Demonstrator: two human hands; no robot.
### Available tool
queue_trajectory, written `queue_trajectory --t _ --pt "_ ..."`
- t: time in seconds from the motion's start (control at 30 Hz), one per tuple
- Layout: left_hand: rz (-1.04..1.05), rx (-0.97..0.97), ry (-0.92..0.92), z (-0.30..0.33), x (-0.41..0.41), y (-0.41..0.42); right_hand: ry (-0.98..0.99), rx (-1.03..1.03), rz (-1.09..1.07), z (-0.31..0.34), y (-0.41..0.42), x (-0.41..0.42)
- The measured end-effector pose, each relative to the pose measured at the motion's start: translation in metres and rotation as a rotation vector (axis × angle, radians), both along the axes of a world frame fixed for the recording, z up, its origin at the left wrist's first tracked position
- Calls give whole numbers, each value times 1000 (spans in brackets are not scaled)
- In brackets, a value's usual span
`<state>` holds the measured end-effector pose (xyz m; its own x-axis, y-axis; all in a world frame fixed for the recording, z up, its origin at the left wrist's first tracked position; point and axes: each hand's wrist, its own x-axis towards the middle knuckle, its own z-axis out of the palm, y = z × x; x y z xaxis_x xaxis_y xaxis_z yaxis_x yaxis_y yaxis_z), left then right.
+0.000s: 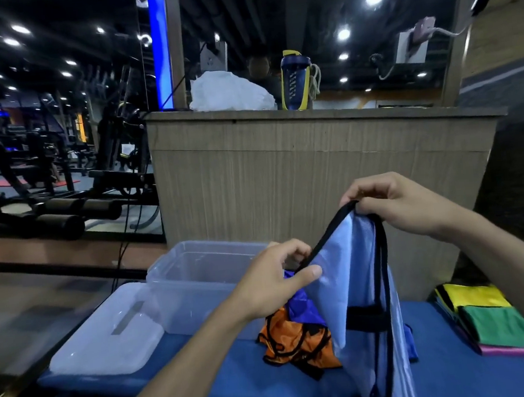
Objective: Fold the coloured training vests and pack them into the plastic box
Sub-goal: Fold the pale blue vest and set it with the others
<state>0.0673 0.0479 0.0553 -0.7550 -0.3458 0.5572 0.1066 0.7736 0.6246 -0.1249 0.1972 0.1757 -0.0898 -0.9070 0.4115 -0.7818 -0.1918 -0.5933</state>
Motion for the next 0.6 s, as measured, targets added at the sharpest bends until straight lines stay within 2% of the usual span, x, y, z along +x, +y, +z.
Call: queue_trajectory --t 0.17,0.33,0.5,0.6 --pt "49 -130 -58 8 9 -11 -60 -30 -38 0 3 -9" --pt "158 -283 16 68 32 -17 -235 -43 -94 -13 5 -25" --pt "348 -611 -135 136 38 -10 -498 -15 -3 -24 14 -36" --pt "537 -802 -305 156 36 -1 -552 58 84 -28 18 -42"
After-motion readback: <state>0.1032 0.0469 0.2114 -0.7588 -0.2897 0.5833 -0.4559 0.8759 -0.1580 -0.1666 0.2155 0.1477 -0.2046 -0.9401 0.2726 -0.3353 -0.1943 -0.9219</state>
